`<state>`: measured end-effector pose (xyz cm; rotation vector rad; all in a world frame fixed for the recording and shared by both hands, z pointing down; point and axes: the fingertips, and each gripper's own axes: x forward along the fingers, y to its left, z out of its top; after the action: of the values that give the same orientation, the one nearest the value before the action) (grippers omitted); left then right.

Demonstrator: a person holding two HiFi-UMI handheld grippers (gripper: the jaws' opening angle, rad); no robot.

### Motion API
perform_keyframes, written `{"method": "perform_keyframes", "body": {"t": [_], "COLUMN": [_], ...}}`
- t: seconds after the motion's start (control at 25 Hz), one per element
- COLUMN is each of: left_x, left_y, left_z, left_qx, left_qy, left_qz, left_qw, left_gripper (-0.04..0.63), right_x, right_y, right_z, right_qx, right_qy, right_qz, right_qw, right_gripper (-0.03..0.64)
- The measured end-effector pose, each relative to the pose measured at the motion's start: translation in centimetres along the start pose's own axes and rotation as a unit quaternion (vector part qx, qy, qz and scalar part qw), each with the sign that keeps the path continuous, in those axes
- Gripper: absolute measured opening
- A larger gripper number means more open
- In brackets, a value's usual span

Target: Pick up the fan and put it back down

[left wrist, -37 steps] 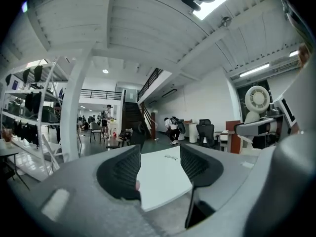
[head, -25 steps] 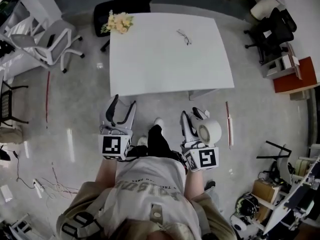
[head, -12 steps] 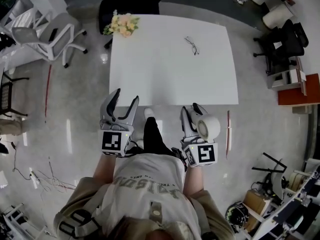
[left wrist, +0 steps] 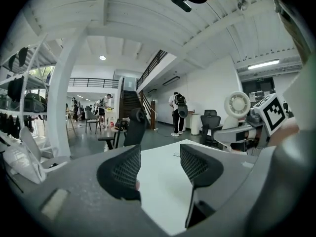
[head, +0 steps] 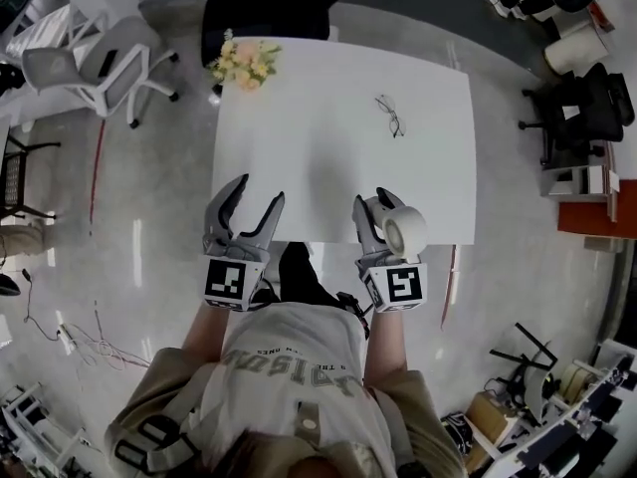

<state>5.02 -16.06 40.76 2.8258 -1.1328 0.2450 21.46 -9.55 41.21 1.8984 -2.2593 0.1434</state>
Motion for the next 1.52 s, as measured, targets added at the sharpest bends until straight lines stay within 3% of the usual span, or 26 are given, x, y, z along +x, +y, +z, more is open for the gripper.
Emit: {"method": "perform_keyframes", "body": {"t": [0.4, 0.84, 1.16, 1.52], "left_x": [4.5, 7.2, 8.4, 10.1], "left_y": [1.0, 1.4, 2.2, 3.8], "left_z": [-1.2, -3.0, -2.9, -4.1], "left_qx": [-0.009, -0.009, -0.024, -0.015], "left_qy": [0.023, 0.047, 0.045, 0.054], "left_qz": [0.008, 0.006, -0.002, -0.043], "left_qw": [0.9997, 0.9988, 0.9987, 0.9975], "left_gripper": [0.259, 0.259, 0.261, 0.259], "right_x": [8.7, 14.9, 18.8, 22.9], "right_y": [-2.2, -1.4, -0.5, 1.5], "right_z": [-3.1, -7.0, -10.3, -13.7], "right_qx": [-0.032, -0.058, -0.059, -0.068], "right_qy": [0.037, 0.086, 0.109, 0.139], "right_qz": [0.08, 0.16, 0.18, 0.187], "right_qw": [0.996, 0.982, 0.976, 0.97], "right_gripper": [0.149, 0.149, 0.149, 0.149]}}
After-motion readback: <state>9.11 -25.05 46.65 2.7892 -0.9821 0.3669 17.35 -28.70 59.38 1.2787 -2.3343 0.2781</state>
